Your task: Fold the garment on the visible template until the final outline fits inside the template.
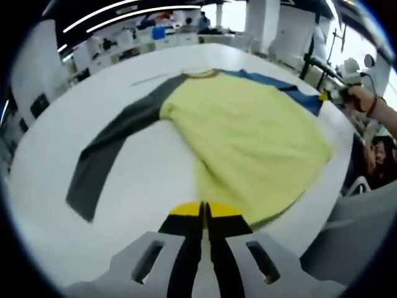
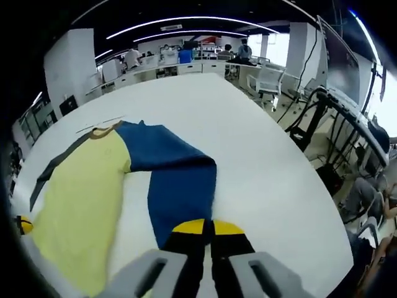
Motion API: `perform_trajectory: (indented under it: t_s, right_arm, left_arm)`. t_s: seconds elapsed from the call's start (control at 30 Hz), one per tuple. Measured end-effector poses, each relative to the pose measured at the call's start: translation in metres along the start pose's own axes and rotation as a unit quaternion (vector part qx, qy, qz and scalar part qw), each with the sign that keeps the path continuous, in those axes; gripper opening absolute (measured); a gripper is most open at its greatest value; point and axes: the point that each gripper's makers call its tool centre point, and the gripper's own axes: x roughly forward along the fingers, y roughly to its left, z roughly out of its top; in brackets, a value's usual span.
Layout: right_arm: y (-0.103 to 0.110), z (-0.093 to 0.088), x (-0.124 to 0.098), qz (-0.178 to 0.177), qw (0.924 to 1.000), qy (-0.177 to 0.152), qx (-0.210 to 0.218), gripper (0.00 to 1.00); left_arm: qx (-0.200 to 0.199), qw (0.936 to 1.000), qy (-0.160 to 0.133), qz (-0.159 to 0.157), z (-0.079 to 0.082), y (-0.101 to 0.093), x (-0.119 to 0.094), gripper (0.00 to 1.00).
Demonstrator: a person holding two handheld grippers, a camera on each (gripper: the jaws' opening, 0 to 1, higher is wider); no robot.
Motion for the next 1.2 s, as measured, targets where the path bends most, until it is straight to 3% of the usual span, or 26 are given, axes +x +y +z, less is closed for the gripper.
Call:
perform_trajectory:
  t_s: [0.5, 0.67, 0.77, 0.8, 0.83, 0.97, 1.2]
  right_arm:
    - [-0.049, 0.065, -0.004, -0.029, 0.9984, -0.041, -0.028, 0.0]
    - [-0.048, 0.088, -0.007, -0.016, 0.997, -0.07, -0.029, 0.0]
    - [-0.032, 0.106, -0.013, 0.018, 0.9925, -0.116, -0.035, 0.0]
    - [-0.023, 0.107, -0.015, 0.034, 0.9904, -0.123, -0.055, 0.0]
    - [-0.017, 0.107, -0.016, 0.047, 0.9881, -0.129, -0.069, 0.0]
    - [0.02, 0.081, -0.019, 0.119, 0.9822, -0.106, -0.099, 0.0]
    - [0.047, 0.019, -0.017, 0.149, 0.9714, -0.036, -0.181, 0.0]
  left_arm:
    - [-0.039, 0.9989, 0.01, 0.024, -0.016, -0.002, -0.016, 0.0]
    - [-0.041, 0.9988, 0.013, 0.024, -0.017, -0.003, -0.016, 0.0]
    - [-0.044, 0.9986, 0.017, 0.023, -0.02, -0.003, -0.015, 0.0]
    - [-0.043, 0.9986, 0.019, 0.023, -0.02, -0.003, -0.014, 0.0]
    - [-0.043, 0.9986, 0.021, 0.023, -0.021, -0.003, -0.014, 0.0]
    - [-0.047, 0.9984, 0.021, 0.023, -0.022, -0.004, -0.013, 0.0]
    - [-0.05, 0.9984, 0.015, 0.023, -0.02, -0.004, -0.012, 0.0]
